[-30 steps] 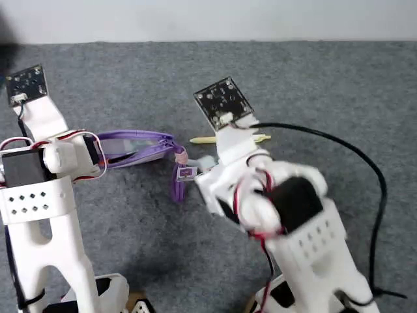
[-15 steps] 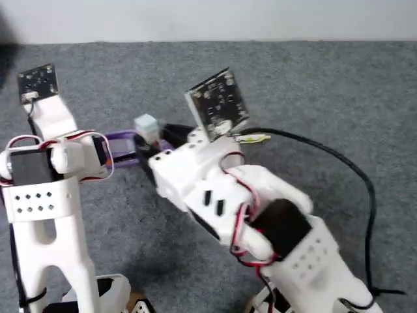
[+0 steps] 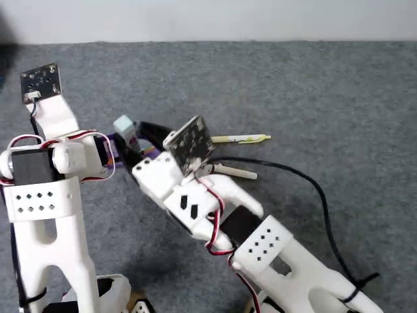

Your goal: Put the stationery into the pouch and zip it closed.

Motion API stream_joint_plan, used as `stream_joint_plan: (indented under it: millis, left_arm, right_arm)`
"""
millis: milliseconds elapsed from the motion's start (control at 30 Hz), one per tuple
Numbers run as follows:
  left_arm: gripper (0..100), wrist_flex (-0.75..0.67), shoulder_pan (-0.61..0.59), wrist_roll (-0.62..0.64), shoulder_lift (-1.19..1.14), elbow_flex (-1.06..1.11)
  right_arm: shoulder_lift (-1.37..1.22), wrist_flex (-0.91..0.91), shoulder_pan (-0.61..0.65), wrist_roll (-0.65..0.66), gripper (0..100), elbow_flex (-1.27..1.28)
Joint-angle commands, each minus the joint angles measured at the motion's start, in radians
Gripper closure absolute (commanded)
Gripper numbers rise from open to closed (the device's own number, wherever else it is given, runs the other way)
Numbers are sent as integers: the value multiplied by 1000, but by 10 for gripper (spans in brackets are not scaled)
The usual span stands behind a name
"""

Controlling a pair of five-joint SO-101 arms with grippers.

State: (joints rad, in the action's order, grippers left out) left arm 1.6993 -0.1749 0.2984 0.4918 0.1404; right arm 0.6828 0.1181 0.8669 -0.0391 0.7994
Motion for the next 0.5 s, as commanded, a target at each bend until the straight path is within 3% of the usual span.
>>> stream_joint_plan:
  millis: [0,233,467]
  left_arm:
    - [986,-17,9,12,8,-56]
    - [986,-18,9,14,6,-56]
    - [986,-17,8,26,11,-56]
  right_arm:
    - [16,-30,13,18,984,12]
    - [27,88,10,100,760,-28]
    - [27,295,-51,63,850,-232]
